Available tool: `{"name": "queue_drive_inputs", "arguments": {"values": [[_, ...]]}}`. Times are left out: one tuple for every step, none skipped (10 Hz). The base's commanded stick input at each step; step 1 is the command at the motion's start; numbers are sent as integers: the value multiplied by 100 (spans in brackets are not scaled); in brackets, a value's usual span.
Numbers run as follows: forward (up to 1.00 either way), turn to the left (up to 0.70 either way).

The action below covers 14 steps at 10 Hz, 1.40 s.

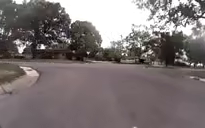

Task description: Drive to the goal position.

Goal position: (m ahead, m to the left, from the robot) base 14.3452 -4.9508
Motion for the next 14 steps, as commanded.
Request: {"name": "queue_drive_inputs", "arguments": {"values": [[70,0],[70,-19],[70,-35],[70,-35],[70,-35],[70,-35],[70,-35],[70,-24],[70,0],[70,0],[70,0],[70,0],[70,0],[70,0]]}}
